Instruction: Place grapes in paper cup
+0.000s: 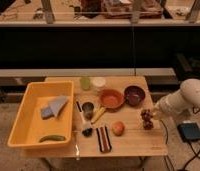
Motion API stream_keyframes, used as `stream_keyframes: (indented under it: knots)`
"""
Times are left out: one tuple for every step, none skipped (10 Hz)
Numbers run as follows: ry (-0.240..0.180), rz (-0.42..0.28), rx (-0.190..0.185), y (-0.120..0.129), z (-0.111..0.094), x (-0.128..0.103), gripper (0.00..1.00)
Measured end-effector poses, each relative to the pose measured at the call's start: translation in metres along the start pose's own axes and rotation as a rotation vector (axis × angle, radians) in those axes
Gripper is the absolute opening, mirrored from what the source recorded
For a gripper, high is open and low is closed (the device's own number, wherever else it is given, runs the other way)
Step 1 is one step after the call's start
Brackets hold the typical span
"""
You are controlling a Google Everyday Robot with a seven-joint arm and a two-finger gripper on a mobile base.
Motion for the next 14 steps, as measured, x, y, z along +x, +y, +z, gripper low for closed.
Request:
stream_keyframes:
  knots:
    - [-0.001, 0.003, 0.006, -0.002, -0.003, 0.001, 0.00]
    - [-0.001, 0.003, 0.005, -0.001, -0.003, 0.001, 0.00]
    - [-0.001, 0.005, 0.005, 0.000, -0.003, 0.001, 0.00]
    - [-0.001, 0.003, 0.005, -0.001, -0.003, 0.001, 0.00]
    - [-0.001, 0.003, 0.005, -0.001, -0.003, 0.001, 0.00]
    - [-0.002, 0.001, 0.005, -0.002, -0.002, 0.000, 0.00]
    - [-0.002, 0.001, 0.005, -0.002, -0.002, 0.001, 0.00]
    - [-0.001, 0.001, 0.005, -0.002, -0.002, 0.001, 0.00]
    - [0.005, -0.002, 0.005, -0.003, -0.002, 0.001, 0.00]
    - [0.018, -0.002, 0.005, -0.007, -0.005, 0.004, 0.00]
    - [0.030, -0.006, 0.002, -0.016, -0.007, 0.011, 0.00]
    - [0.044, -0.013, 0.000, -0.027, -0.008, 0.020, 0.00]
    - [0.065, -0.020, -0.002, -0.049, -0.012, 0.039, 0.00]
    - [0.075, -0.024, -0.002, -0.062, -0.014, 0.049, 0.00]
